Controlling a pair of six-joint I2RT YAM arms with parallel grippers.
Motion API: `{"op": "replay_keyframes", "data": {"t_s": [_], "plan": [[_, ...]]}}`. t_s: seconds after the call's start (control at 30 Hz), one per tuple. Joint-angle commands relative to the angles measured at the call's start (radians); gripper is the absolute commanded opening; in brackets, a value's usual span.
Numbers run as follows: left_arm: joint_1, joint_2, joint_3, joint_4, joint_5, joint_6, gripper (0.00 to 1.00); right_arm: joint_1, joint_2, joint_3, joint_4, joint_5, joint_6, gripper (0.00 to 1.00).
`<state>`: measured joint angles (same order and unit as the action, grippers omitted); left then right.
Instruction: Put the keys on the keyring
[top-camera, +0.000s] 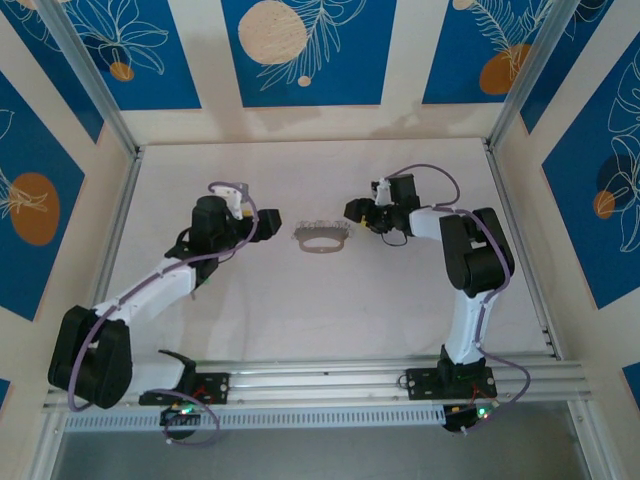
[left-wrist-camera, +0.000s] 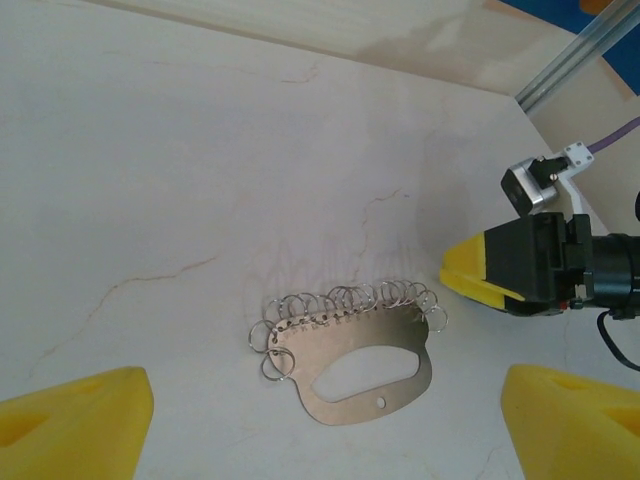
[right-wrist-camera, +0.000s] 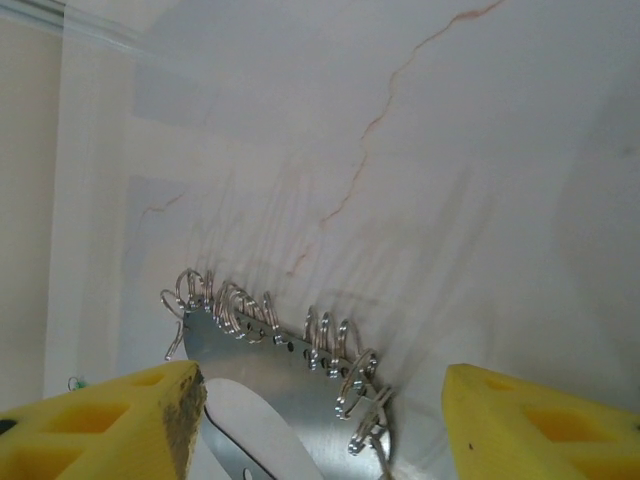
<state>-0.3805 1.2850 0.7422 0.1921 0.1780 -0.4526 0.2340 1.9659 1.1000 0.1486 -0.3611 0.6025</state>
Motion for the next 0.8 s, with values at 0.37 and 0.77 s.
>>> {"op": "replay_keyframes", "data": {"t_s": [0.37, 0.77], "plan": [[-0.036, 0.033, -0.016, 0.100, 0.024, -0.034, 0.90, 0.025, -0.020, -0.119, 0.067, -0.013, 0.017, 0.60], [-0.046, 0.008, -0.021, 0.101, 0.014, -0.032, 0.90, 0.051, -0.041, -0.112, 0.057, -0.037, 0.019, 0.57]]}}
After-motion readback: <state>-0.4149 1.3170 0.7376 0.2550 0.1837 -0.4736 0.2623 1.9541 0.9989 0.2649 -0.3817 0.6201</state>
